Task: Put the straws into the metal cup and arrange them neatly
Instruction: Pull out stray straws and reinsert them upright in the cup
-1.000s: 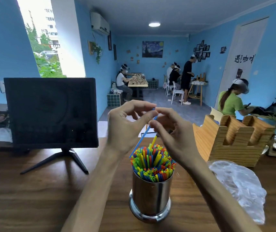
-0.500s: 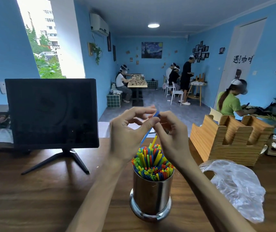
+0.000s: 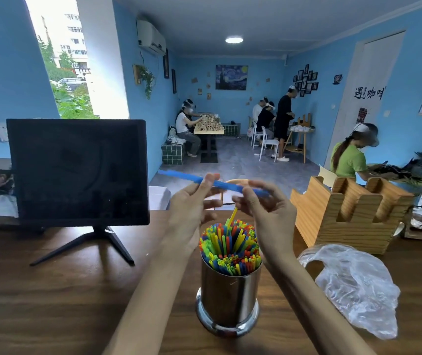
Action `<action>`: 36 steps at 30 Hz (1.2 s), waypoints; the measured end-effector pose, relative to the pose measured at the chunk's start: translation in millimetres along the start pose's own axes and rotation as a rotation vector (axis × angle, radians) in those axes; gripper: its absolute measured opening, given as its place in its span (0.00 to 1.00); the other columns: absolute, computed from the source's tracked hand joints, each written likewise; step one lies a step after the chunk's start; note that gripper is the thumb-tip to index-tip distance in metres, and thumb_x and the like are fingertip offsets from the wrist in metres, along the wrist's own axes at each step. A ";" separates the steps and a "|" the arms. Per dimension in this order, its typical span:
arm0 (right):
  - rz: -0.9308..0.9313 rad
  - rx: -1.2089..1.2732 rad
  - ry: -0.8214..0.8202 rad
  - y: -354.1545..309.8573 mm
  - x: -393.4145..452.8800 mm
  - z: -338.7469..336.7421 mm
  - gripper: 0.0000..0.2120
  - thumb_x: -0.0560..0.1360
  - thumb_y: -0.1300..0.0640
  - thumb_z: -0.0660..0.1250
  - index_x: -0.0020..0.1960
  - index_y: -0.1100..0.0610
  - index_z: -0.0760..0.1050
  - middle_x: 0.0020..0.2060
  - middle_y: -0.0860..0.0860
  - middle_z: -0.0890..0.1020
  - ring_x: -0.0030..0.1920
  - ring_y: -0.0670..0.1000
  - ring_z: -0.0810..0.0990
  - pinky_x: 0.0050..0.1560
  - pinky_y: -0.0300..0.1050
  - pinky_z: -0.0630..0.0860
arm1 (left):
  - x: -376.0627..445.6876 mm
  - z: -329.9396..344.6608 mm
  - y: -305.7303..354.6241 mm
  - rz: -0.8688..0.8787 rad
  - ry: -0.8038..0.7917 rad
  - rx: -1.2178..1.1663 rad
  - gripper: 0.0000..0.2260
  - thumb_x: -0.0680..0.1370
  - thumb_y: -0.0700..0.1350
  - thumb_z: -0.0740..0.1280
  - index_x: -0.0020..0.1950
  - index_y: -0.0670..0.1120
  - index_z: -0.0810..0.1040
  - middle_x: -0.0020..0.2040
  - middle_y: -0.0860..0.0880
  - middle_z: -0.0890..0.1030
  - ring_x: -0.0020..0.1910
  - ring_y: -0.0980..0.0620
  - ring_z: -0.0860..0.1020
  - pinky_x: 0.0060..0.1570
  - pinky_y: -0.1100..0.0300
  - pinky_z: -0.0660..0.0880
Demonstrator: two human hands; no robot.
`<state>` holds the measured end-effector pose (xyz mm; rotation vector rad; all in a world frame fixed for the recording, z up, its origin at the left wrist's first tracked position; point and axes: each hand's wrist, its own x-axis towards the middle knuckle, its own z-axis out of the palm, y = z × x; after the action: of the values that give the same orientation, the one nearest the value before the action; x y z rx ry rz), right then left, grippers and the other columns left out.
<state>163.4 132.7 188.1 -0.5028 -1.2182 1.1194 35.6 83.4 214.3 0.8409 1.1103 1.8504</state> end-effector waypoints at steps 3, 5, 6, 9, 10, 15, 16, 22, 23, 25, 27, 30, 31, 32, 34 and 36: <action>0.120 -0.091 -0.142 6.1 -0.9 -13.9 0.10 0.73 0.62 0.74 0.53 0.64 0.83 0.44 0.58 0.87 0.45 0.55 0.87 0.49 0.43 0.82 | 6.8 2.1 -0.6 0.133 0.069 -0.035 0.03 0.77 0.44 0.73 0.47 0.47 0.86 0.42 0.50 0.86 0.34 0.57 0.79 0.34 0.65 0.77; 0.115 -0.242 -0.250 6.7 0.7 -22.1 0.10 0.70 0.58 0.77 0.50 0.60 0.85 0.42 0.54 0.88 0.46 0.52 0.87 0.50 0.43 0.82 | 8.8 5.3 -2.6 0.255 0.116 0.057 0.06 0.76 0.42 0.75 0.52 0.45 0.86 0.41 0.50 0.87 0.35 0.58 0.80 0.40 0.66 0.78; 0.092 -0.312 -0.286 6.0 2.2 -24.6 0.09 0.69 0.58 0.78 0.48 0.59 0.85 0.41 0.53 0.88 0.46 0.51 0.87 0.50 0.44 0.82 | 9.0 7.1 -4.1 0.327 0.130 0.148 0.10 0.75 0.42 0.76 0.55 0.45 0.85 0.40 0.51 0.87 0.37 0.60 0.81 0.42 0.68 0.77; 0.000 -0.549 -0.364 6.5 5.4 -30.9 0.07 0.70 0.55 0.80 0.47 0.51 0.84 0.40 0.46 0.87 0.46 0.45 0.85 0.55 0.49 0.81 | 7.0 10.6 -6.7 0.469 0.093 0.348 0.19 0.76 0.42 0.76 0.66 0.49 0.79 0.39 0.53 0.87 0.39 0.60 0.84 0.44 0.66 0.79; -0.020 -0.632 -0.389 7.8 6.0 -32.8 0.08 0.70 0.52 0.80 0.46 0.46 0.84 0.41 0.41 0.86 0.46 0.43 0.84 0.56 0.52 0.80 | 6.4 10.9 -6.0 0.487 0.064 0.346 0.22 0.76 0.41 0.75 0.70 0.51 0.76 0.41 0.52 0.87 0.39 0.57 0.85 0.44 0.62 0.81; -0.044 -0.894 -0.493 14.5 4.5 -36.4 0.09 0.68 0.41 0.78 0.38 0.36 0.77 0.41 0.30 0.82 0.51 0.40 0.78 0.60 0.60 0.70 | 4.9 7.1 -2.1 0.544 -0.089 0.427 0.32 0.80 0.42 0.70 0.77 0.64 0.60 0.52 0.49 0.86 0.41 0.52 0.86 0.43 0.60 0.83; -0.036 -0.923 -0.506 14.9 4.8 -35.6 0.10 0.69 0.42 0.78 0.37 0.37 0.77 0.40 0.32 0.82 0.51 0.40 0.77 0.60 0.58 0.68 | 3.9 6.2 -2.7 0.540 -0.127 0.472 0.31 0.81 0.42 0.70 0.77 0.65 0.61 0.53 0.48 0.86 0.42 0.53 0.86 0.43 0.61 0.83; 0.153 -0.581 -0.571 9.2 15.1 -42.6 0.07 0.74 0.48 0.76 0.49 0.48 0.85 0.47 0.43 0.87 0.53 0.44 0.83 0.60 0.46 0.76 | 4.3 -8.0 -13.8 0.452 -0.258 0.591 0.21 0.78 0.42 0.74 0.65 0.64 0.77 0.49 0.51 0.87 0.43 0.52 0.87 0.46 0.51 0.84; 0.190 -0.480 -0.505 9.6 19.7 -45.8 0.05 0.76 0.53 0.74 0.50 0.52 0.86 0.47 0.46 0.87 0.52 0.45 0.84 0.58 0.43 0.77 | 5.8 -11.7 -19.3 0.432 -0.242 0.584 0.19 0.77 0.41 0.74 0.61 0.63 0.80 0.49 0.52 0.87 0.44 0.52 0.87 0.47 0.50 0.84; 0.189 -0.432 -0.343 18.2 31.5 -53.0 0.04 0.78 0.59 0.72 0.49 0.54 0.86 0.45 0.47 0.88 0.52 0.46 0.85 0.56 0.42 0.77 | 8.8 -18.9 -32.8 0.387 -0.190 0.587 0.14 0.75 0.41 0.77 0.56 0.58 0.84 0.47 0.54 0.87 0.45 0.53 0.86 0.48 0.47 0.84; 0.207 -0.467 -0.241 31.9 40.6 -58.4 0.06 0.79 0.60 0.70 0.48 0.52 0.85 0.43 0.46 0.88 0.51 0.47 0.85 0.56 0.44 0.78 | 11.6 -25.0 -47.4 0.373 -0.143 0.637 0.11 0.72 0.43 0.79 0.52 0.55 0.87 0.43 0.56 0.87 0.45 0.57 0.85 0.49 0.49 0.84; 0.265 -0.534 -0.238 49.3 47.6 -61.7 0.04 0.80 0.57 0.70 0.51 0.52 0.84 0.47 0.48 0.87 0.54 0.48 0.83 0.53 0.42 0.76 | 12.7 -31.6 -63.1 0.424 -0.148 0.717 0.07 0.71 0.45 0.80 0.45 0.57 0.88 0.41 0.60 0.86 0.44 0.61 0.83 0.49 0.50 0.82; 0.281 -0.569 -0.266 53.7 49.5 -63.1 0.05 0.80 0.56 0.70 0.53 0.52 0.84 0.49 0.48 0.86 0.54 0.48 0.82 0.52 0.41 0.76 | 13.8 -34.1 -68.0 0.462 -0.152 0.759 0.07 0.70 0.47 0.81 0.43 0.58 0.87 0.42 0.61 0.86 0.45 0.60 0.83 0.49 0.50 0.81; 0.300 -0.612 -0.306 56.5 51.2 -64.0 0.06 0.80 0.54 0.69 0.55 0.52 0.83 0.50 0.48 0.85 0.54 0.48 0.82 0.51 0.40 0.76 | 15.3 -37.0 -72.2 0.494 -0.153 0.810 0.05 0.70 0.50 0.80 0.41 0.59 0.87 0.43 0.62 0.85 0.48 0.59 0.82 0.50 0.49 0.80; 0.349 -0.703 -0.415 61.3 53.4 -64.6 0.09 0.81 0.50 0.69 0.59 0.51 0.82 0.52 0.47 0.84 0.55 0.46 0.82 0.51 0.40 0.77 | 19.1 -43.9 -78.6 0.485 -0.156 0.888 0.03 0.69 0.56 0.79 0.40 0.60 0.87 0.47 0.64 0.83 0.55 0.59 0.78 0.53 0.49 0.77; 0.390 -0.748 -0.502 65.3 54.8 -63.5 0.13 0.81 0.46 0.67 0.61 0.51 0.81 0.53 0.48 0.85 0.54 0.46 0.83 0.54 0.42 0.80 | 23.0 -50.5 -82.7 0.432 -0.177 0.912 0.07 0.70 0.61 0.76 0.38 0.59 0.86 0.50 0.65 0.81 0.59 0.60 0.74 0.55 0.50 0.76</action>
<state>191.8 223.3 140.3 -1.1038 -2.0585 1.1226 7.1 108.8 122.4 1.8363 1.7818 1.4893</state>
